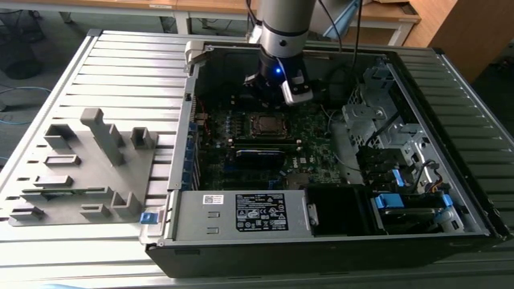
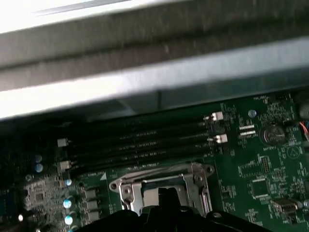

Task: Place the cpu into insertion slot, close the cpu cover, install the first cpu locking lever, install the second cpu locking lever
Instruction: 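Install the first cpu locking lever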

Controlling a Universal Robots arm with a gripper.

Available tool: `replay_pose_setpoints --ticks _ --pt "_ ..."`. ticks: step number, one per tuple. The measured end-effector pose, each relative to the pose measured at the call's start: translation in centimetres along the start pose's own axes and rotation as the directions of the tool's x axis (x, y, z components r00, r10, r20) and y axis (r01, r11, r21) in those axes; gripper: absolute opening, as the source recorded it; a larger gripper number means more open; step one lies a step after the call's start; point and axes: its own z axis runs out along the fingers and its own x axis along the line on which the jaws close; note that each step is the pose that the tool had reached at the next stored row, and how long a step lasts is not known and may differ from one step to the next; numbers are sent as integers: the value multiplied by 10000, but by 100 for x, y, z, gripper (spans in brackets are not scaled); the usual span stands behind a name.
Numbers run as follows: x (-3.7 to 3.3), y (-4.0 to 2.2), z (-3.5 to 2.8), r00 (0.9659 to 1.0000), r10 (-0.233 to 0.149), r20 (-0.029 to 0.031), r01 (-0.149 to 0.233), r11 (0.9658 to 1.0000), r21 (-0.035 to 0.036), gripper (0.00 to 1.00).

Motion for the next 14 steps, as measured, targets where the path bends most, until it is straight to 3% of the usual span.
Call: replay_pose_setpoints --ticks 9,14 --pt "-26 -134 -11 10000 -53 -4 53 10000 2 11" --pt "-27 -138 -39 10000 -53 -4 53 10000 5 11"
